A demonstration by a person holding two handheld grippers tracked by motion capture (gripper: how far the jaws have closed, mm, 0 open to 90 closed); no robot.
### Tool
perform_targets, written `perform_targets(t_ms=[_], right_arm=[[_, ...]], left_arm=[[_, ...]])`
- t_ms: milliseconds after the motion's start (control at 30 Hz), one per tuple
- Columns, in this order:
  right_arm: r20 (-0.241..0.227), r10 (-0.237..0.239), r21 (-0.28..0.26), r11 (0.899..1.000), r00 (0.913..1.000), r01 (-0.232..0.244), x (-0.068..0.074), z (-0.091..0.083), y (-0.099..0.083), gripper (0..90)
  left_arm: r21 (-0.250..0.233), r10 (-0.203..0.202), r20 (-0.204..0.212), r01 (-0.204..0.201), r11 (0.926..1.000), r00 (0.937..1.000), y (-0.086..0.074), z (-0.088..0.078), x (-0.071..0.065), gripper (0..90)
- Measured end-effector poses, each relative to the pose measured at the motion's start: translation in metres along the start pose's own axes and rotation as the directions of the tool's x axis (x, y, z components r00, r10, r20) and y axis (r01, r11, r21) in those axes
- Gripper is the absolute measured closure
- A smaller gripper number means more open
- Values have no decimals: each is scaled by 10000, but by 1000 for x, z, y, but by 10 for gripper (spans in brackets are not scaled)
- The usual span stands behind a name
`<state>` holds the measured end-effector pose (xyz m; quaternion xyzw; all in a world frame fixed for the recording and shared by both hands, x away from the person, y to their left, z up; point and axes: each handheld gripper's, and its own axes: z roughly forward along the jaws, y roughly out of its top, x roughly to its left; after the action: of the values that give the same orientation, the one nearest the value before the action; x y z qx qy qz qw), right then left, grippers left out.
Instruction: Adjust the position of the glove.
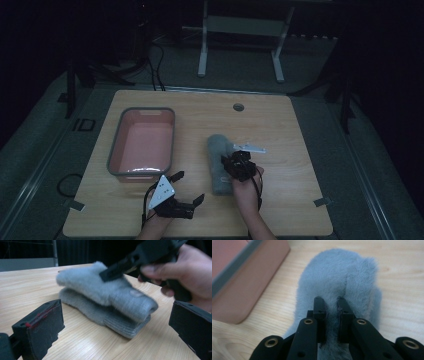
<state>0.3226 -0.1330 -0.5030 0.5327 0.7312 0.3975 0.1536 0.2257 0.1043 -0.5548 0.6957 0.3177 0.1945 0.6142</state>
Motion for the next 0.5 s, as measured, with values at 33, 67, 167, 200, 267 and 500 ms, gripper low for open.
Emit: perform_targets(t_ms=[33, 67, 167, 200, 267, 500], right_arm=[[84, 47, 167, 9998, 10000, -48, -3, 6, -5, 808], [84, 47, 167, 9998, 10000, -48, -3, 6, -5, 808], [-12, 3, 422, 9991, 10000, -2, -5, 13, -10, 787], [-40, -108, 495, 9987, 9999, 110, -4, 15, -10, 769], [-86, -173, 592, 9981, 9998, 178, -4, 16, -10, 752], [-469, -474, 164, 9987, 9978, 482, -13, -2, 0, 487]], left_arm=[[-9, 12, 32, -12, 10000, 10000, 0, 0, 0, 0], [-14, 25, 34, -25, 10000, 10000, 0, 1, 0, 0], [-50, -30, 75, 30, 10000, 10000, 0, 1, 0, 0], [-46, -70, 60, 70, 10000, 10000, 0, 2, 0, 0], [-49, -149, 99, 149, 9999, 9998, 0, 2, 0, 0], [37, -506, -123, 506, 9987, 9986, 0, 4, 0, 0]])
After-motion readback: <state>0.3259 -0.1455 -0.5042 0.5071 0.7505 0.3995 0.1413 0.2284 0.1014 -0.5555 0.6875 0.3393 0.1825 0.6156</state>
